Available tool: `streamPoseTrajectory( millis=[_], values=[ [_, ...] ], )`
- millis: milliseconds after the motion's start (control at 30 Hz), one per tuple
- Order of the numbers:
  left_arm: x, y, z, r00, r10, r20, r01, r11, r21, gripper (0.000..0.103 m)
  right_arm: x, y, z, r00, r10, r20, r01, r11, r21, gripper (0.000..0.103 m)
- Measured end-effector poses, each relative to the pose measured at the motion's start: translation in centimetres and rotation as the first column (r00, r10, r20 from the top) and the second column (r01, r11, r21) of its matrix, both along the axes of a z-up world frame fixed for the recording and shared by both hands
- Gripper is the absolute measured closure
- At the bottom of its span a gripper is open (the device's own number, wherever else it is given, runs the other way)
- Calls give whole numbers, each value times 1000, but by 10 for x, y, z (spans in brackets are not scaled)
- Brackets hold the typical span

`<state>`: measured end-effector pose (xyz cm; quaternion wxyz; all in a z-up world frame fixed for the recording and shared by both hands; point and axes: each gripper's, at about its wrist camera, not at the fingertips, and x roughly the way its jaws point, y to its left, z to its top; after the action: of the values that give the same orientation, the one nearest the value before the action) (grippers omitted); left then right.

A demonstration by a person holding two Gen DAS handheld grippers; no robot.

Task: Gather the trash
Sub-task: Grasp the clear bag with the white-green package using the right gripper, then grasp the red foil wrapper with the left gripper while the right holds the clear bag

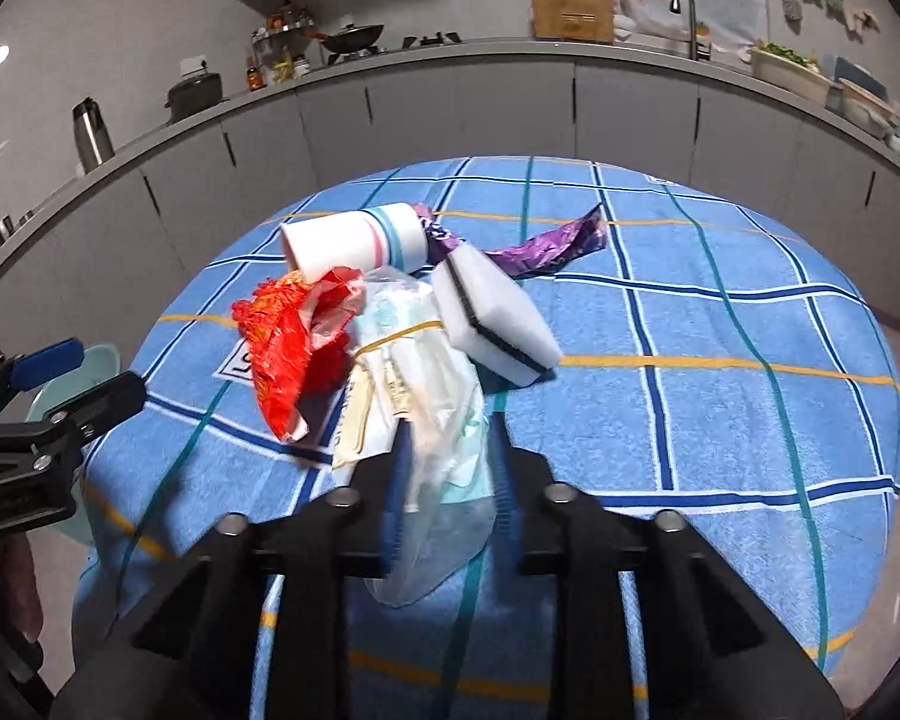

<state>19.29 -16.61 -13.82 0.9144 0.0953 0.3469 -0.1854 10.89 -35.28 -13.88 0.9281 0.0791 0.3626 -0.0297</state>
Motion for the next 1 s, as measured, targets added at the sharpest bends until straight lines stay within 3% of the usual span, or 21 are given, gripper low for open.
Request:
streamPoseTrajectory(
  millis=[133,233,500,633,800,900,933,1000],
  values=[
    [-5,-5,4,1000,-15,9,15,1000,-3,12,-12,4,9,999,14,33,-14,1000,-2,89],
    [-7,-8,7,1000,-22,14,22,1000,-8,12,-28,9,21,996,12,84,-12,1000,-7,100],
    [-7,-27,-5,999,-53,2,53,998,43,12,-42,10,19,996,3,86,-1,1000,-14,99],
    [-2,-33,-17,997,-68,-26,69,996,56,14,-44,-1,19,995,-12,96,10,1000,20,62],
    [3,-38,-26,993,-98,-69,102,994,47,35,-35,-5,13,998,-8,65,7,1000,18,60],
    [5,-38,-33,987,-125,-102,128,991,27,62,-25,-5,2,1000,14,13,-14,999,33,60],
    [5,-39,-34,985,-131,-113,134,991,20,76,-24,-6,-1,1000,16,8,-16,999,43,61],
    [3,-39,-34,984,-141,-107,144,990,17,80,-24,-3,-4,1000,31,-3,-31,998,54,75]
  ],
)
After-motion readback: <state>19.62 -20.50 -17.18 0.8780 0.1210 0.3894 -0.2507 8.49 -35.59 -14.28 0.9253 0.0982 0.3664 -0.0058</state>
